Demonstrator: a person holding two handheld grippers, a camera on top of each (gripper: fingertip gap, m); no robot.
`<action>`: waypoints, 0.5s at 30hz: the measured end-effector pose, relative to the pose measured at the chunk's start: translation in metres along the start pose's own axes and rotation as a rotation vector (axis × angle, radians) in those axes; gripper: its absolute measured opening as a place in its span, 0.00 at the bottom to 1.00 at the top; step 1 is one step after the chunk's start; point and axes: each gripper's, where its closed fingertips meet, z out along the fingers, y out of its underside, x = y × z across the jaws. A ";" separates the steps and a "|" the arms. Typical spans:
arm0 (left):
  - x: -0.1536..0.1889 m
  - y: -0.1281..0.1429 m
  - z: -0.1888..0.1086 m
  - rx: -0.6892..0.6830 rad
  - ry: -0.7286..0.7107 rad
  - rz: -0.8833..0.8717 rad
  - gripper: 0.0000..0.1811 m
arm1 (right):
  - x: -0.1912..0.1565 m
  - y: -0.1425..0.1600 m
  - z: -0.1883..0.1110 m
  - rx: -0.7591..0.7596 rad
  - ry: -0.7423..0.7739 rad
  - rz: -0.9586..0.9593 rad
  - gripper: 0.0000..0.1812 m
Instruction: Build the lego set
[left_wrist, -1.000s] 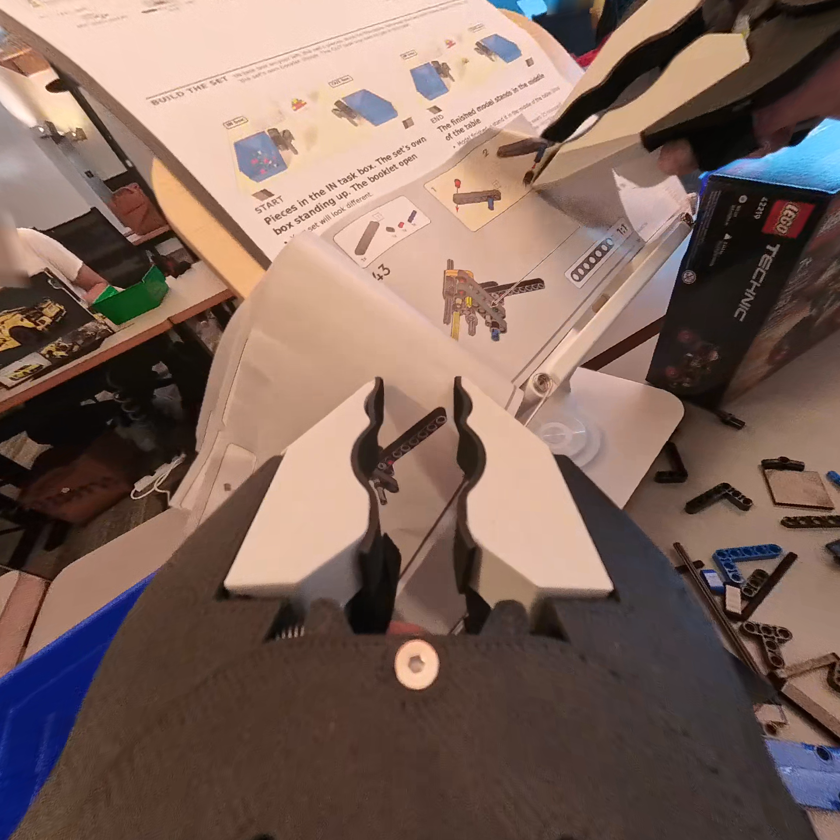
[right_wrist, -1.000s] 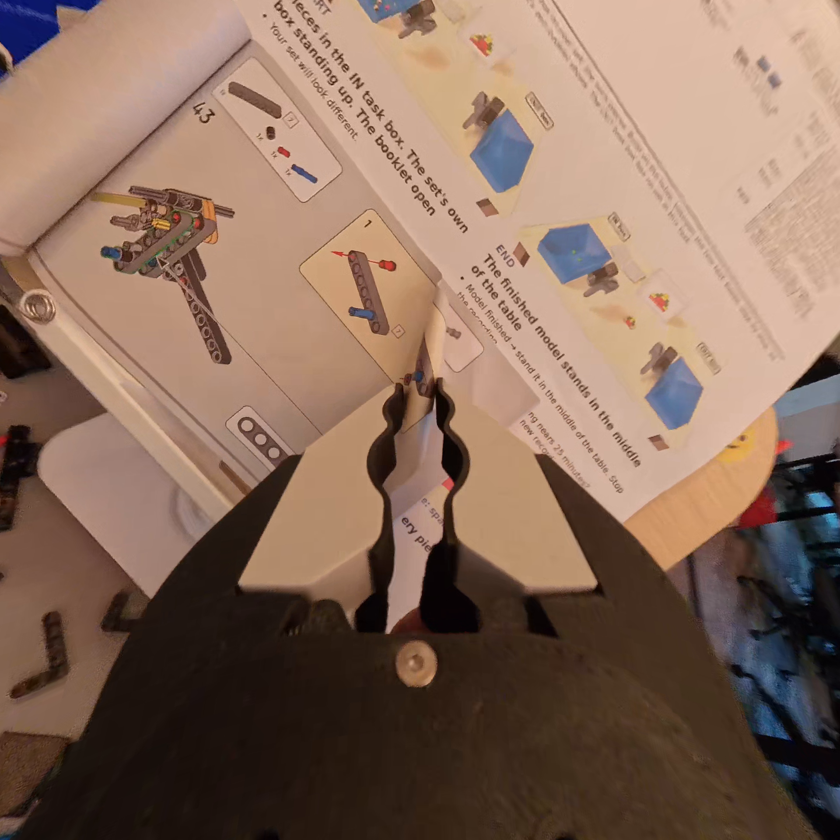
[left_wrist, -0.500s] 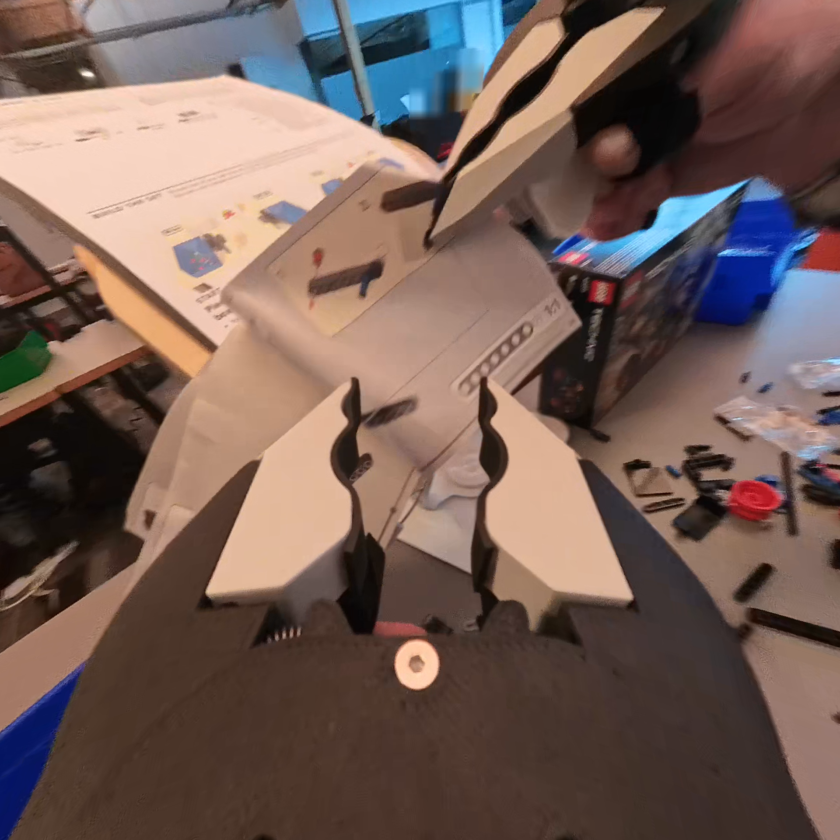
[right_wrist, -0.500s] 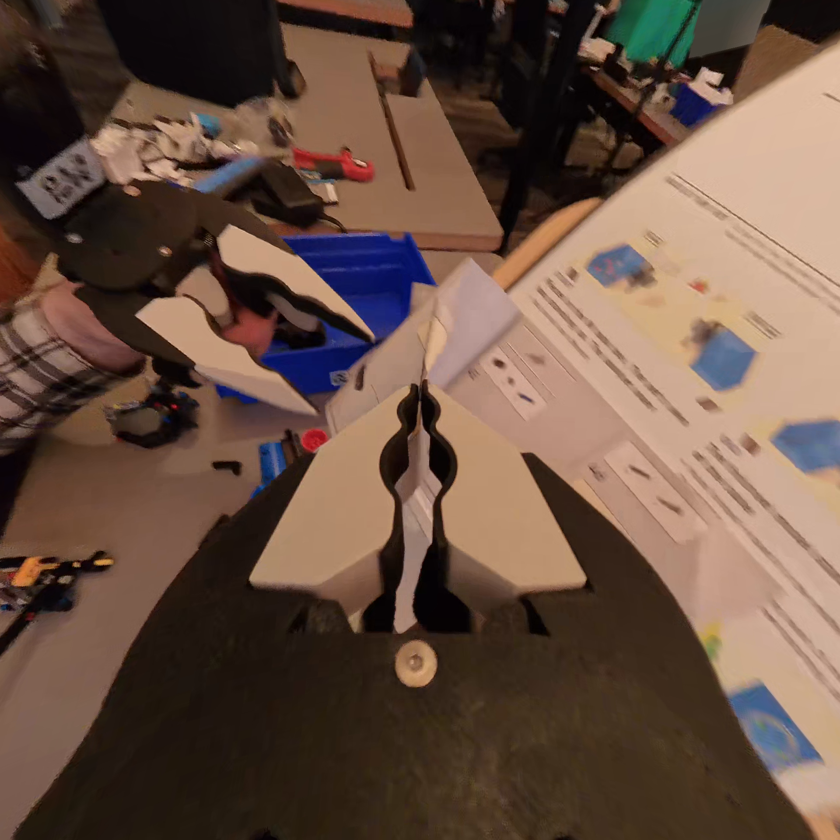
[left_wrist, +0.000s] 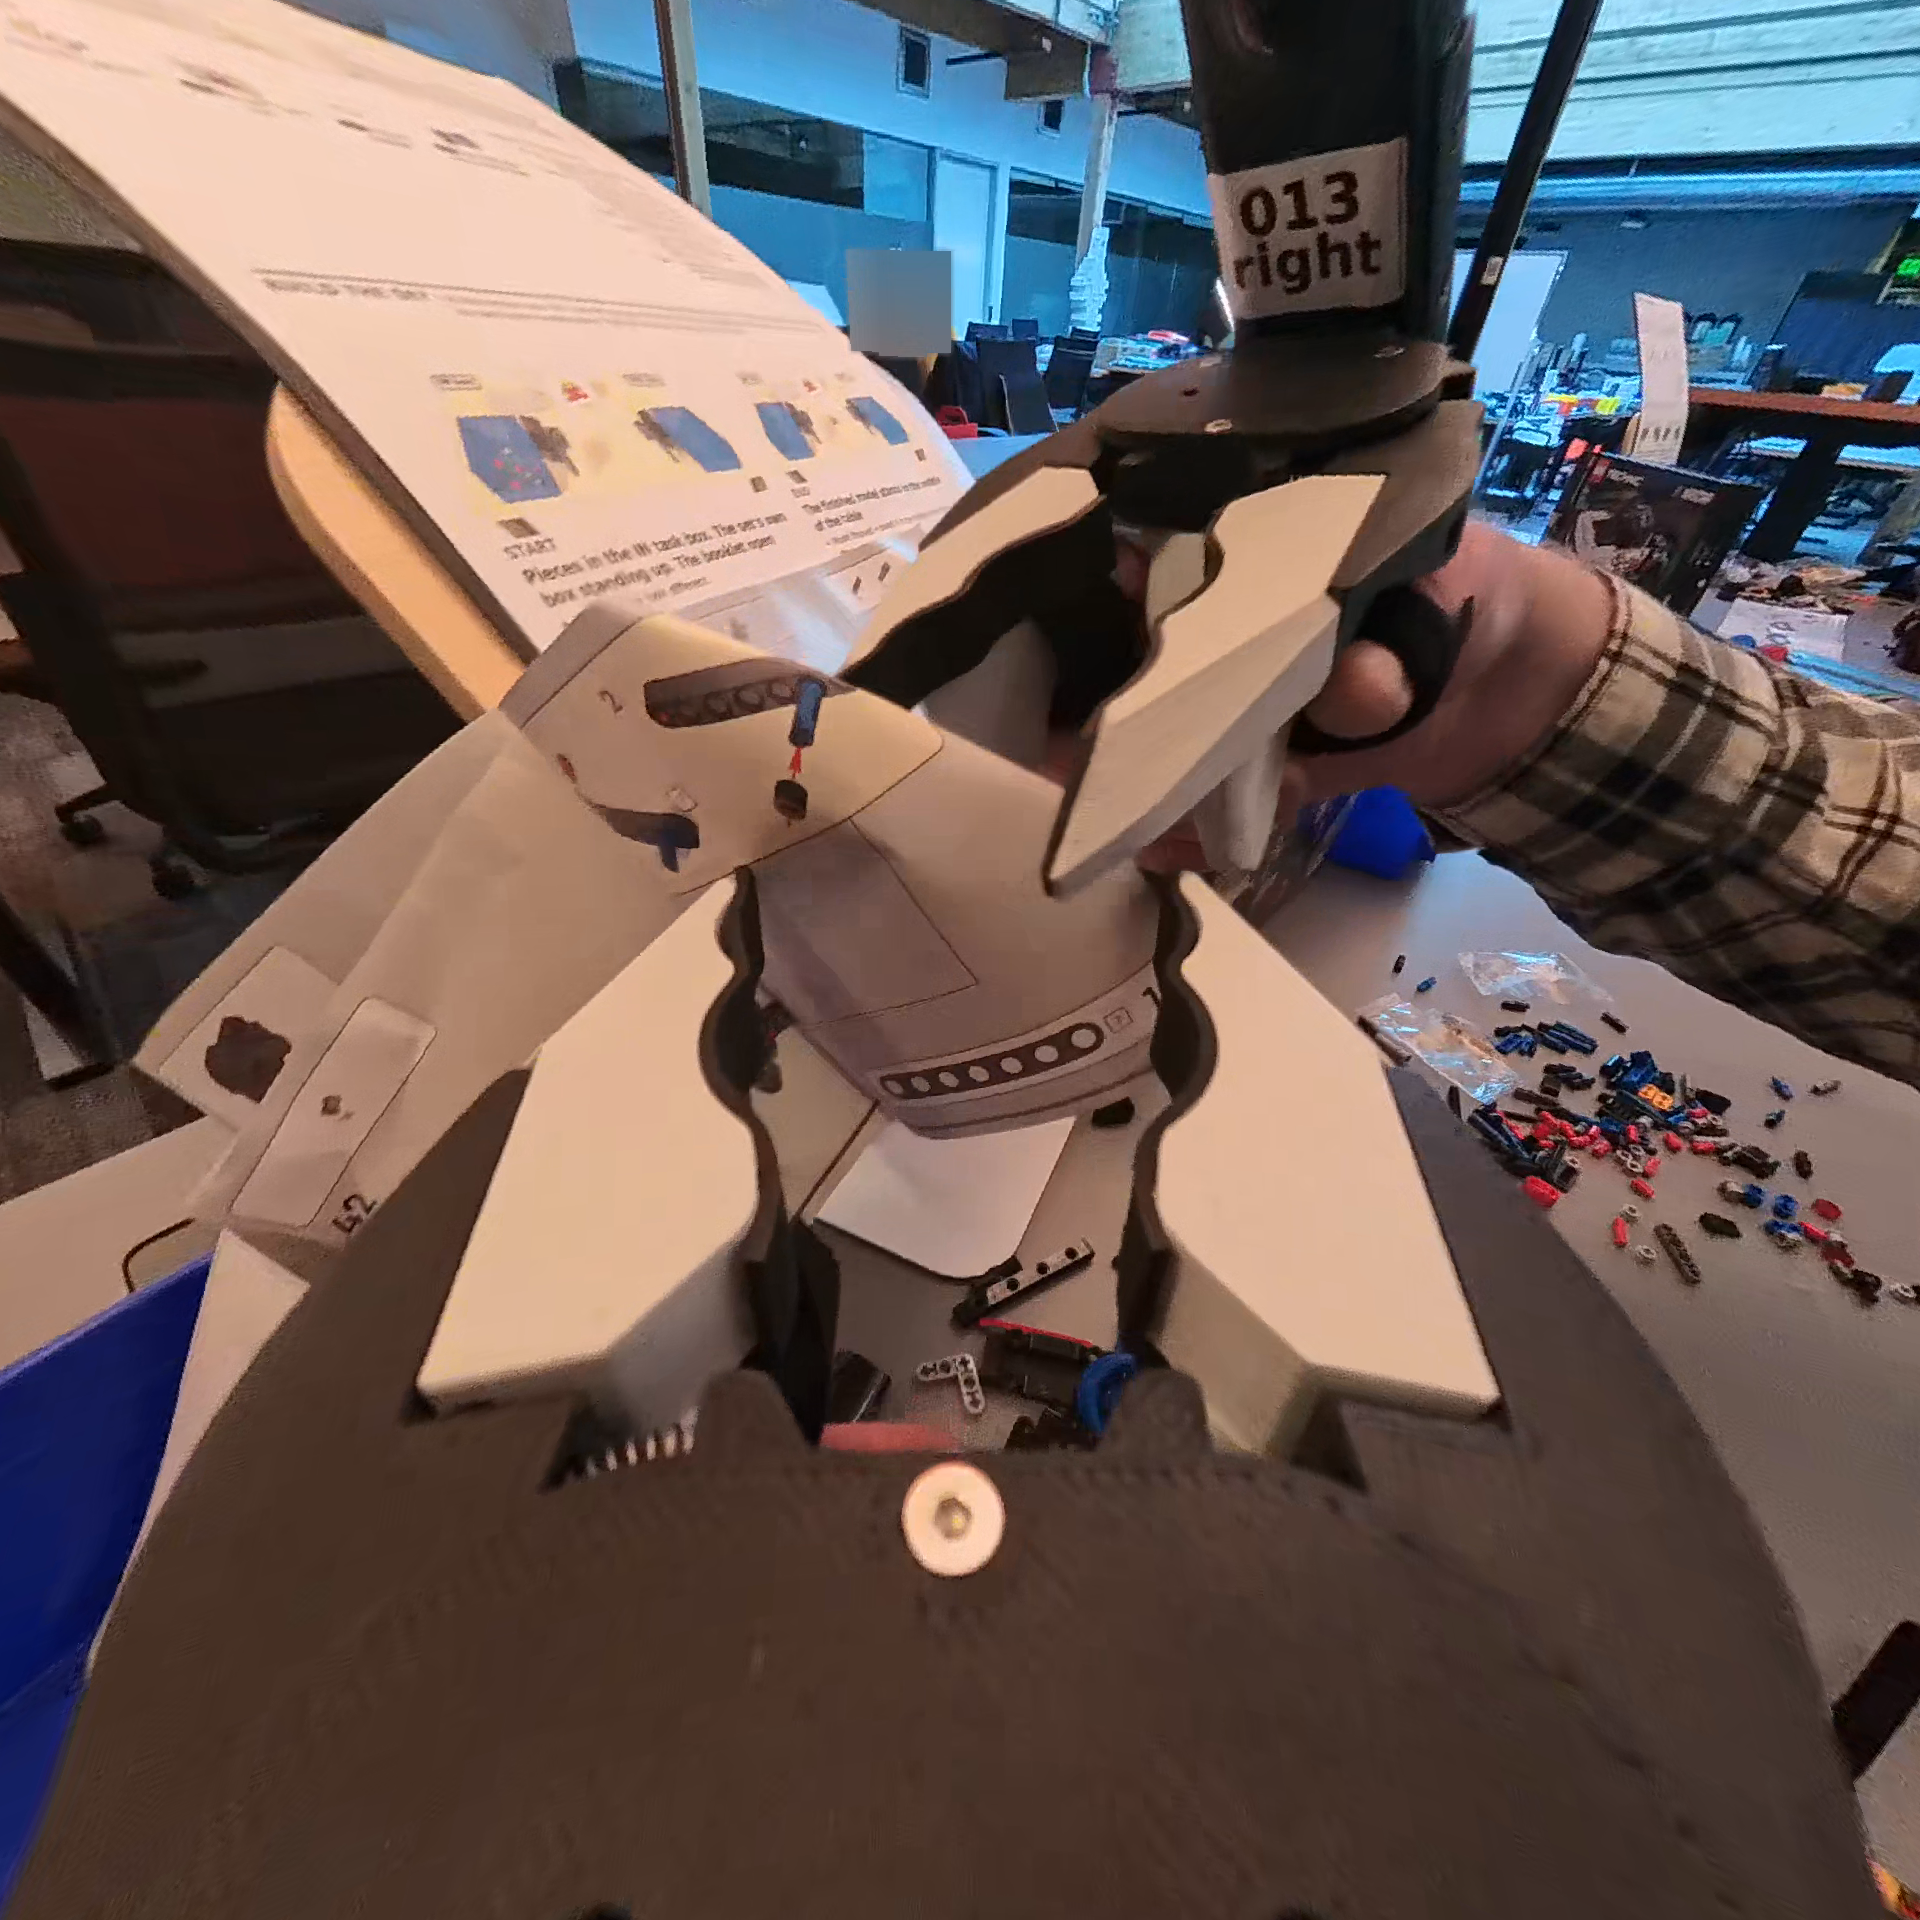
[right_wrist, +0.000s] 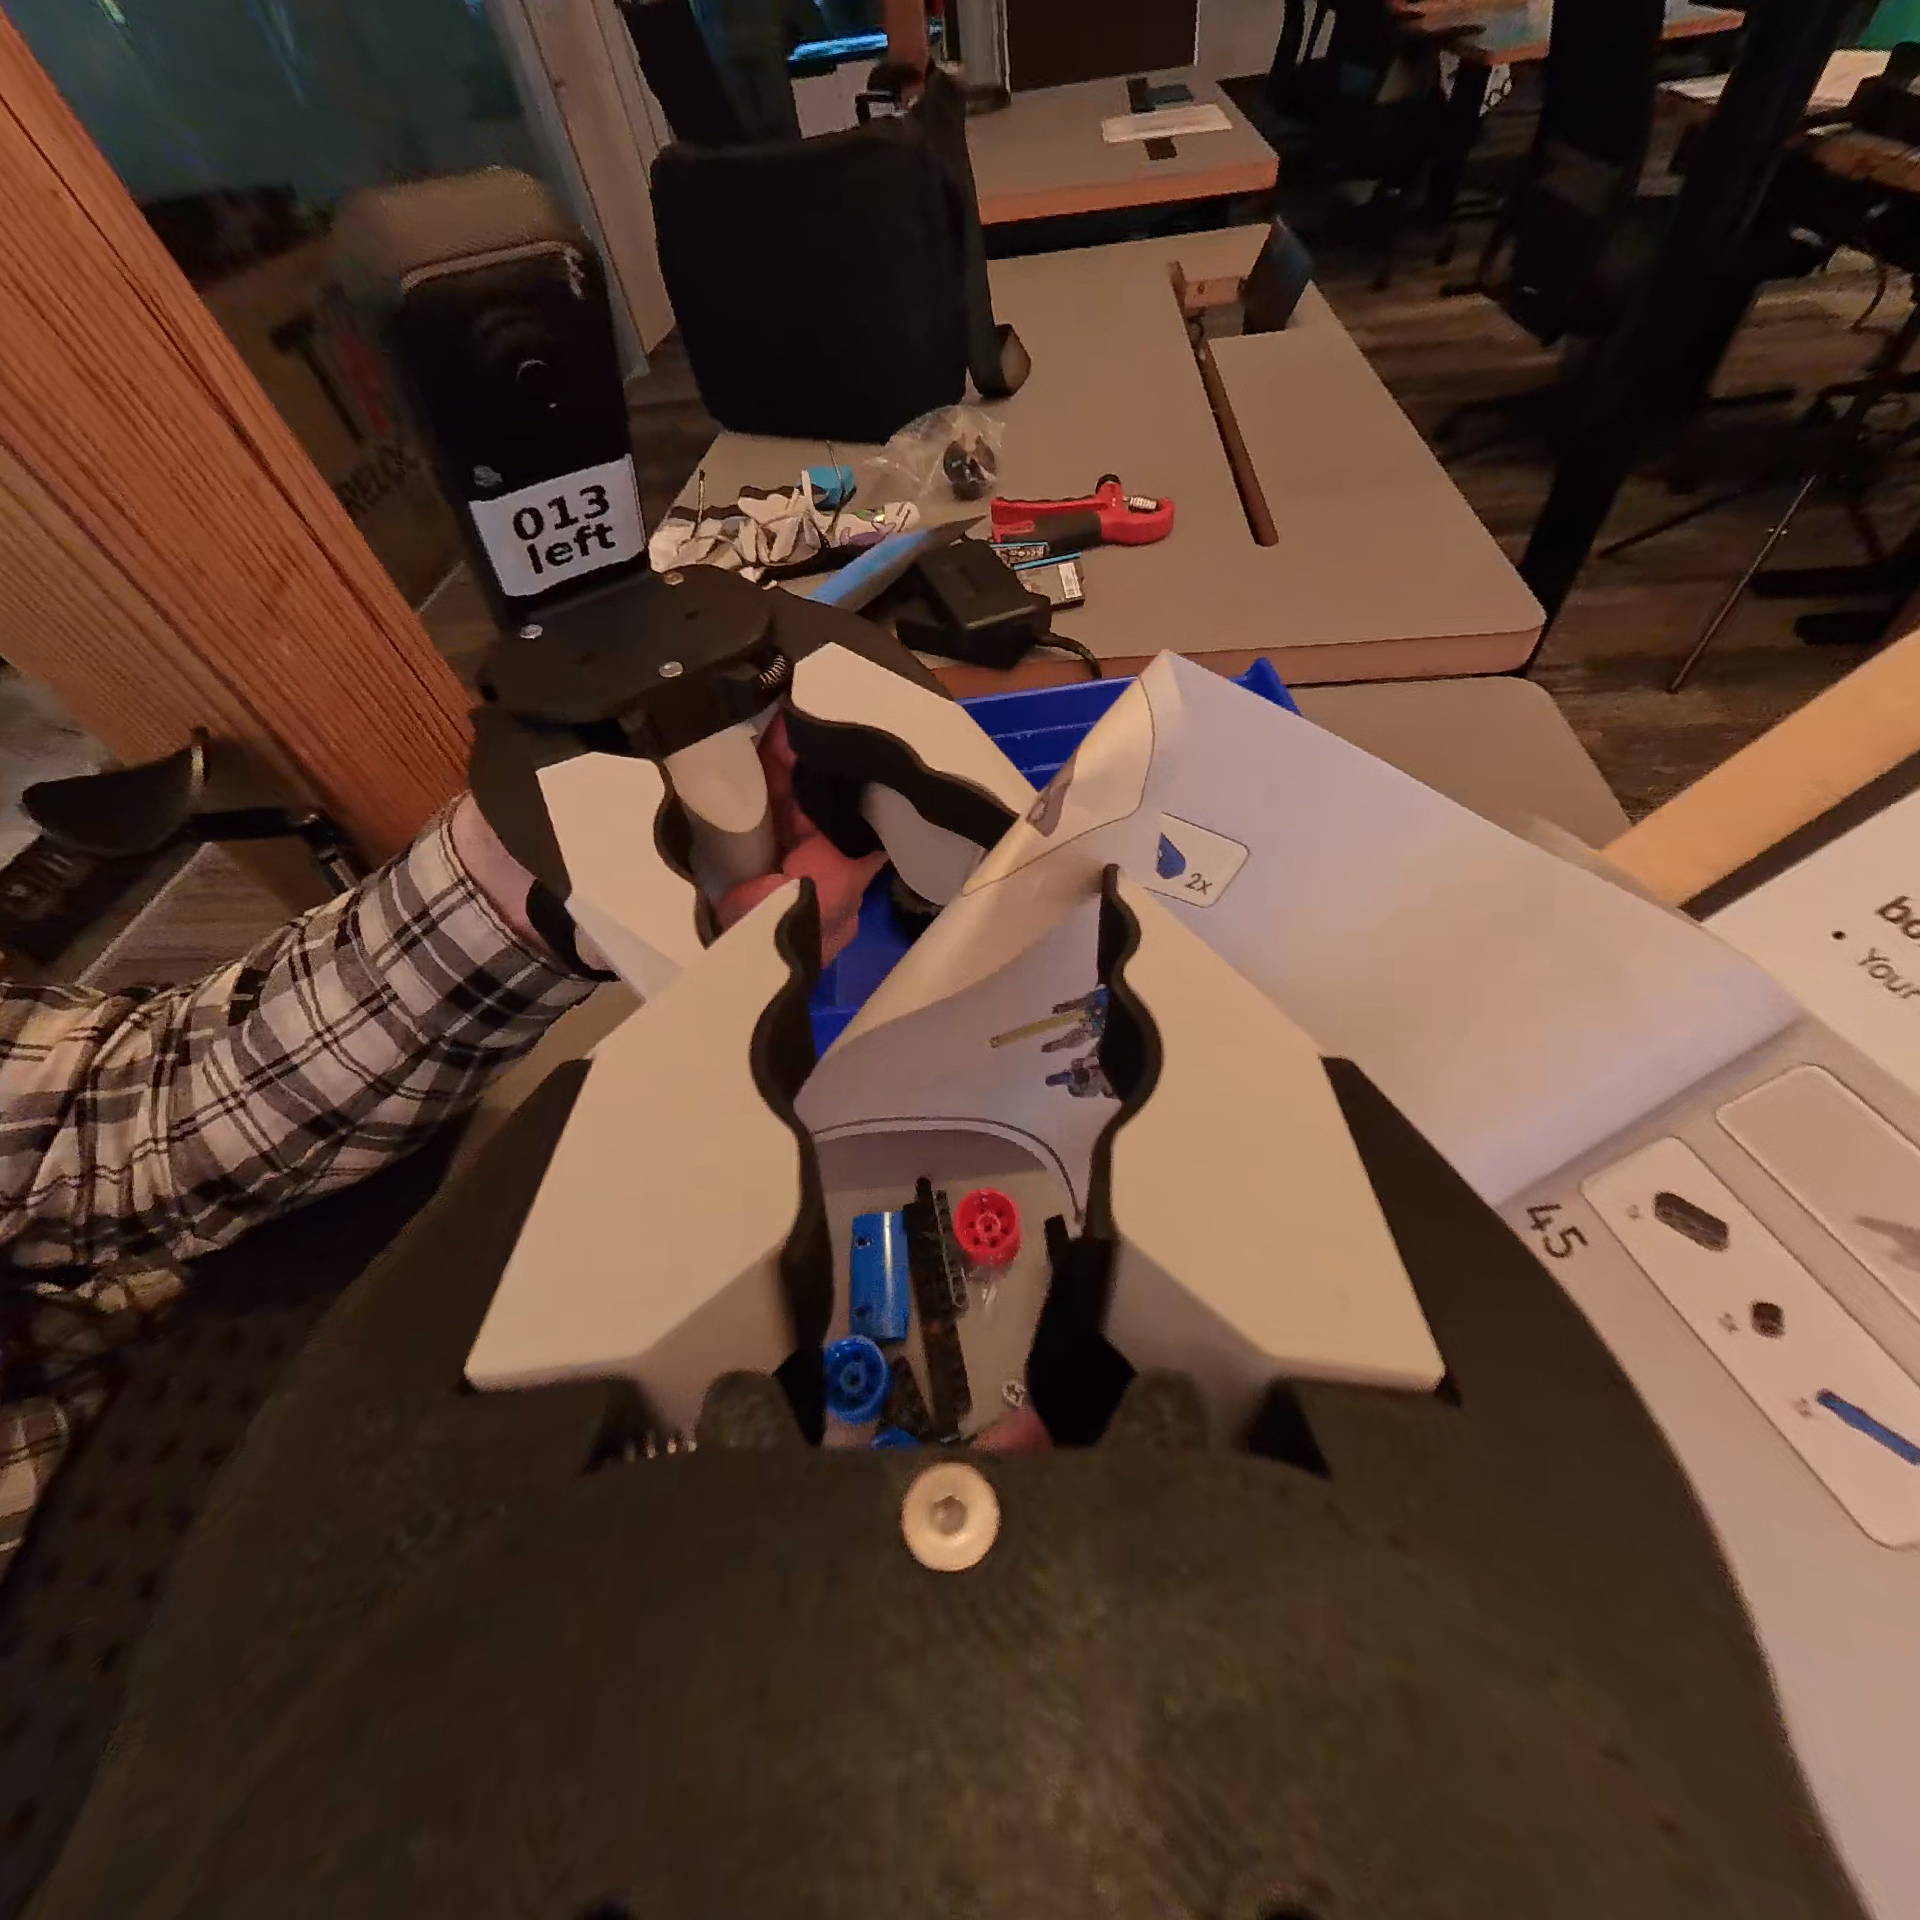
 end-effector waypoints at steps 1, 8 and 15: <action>-0.001 0.001 -0.001 -0.007 0.000 -0.005 0.42 | -0.001 0.000 0.001 0.003 -0.005 0.003 0.30; -0.014 0.004 -0.027 0.022 0.063 -0.127 0.51 | -0.011 0.003 0.004 0.006 -0.060 0.013 0.37; -0.057 0.019 -0.035 0.012 -0.110 -0.146 0.00 | 0.003 0.040 -0.014 -0.183 0.137 -0.242 0.31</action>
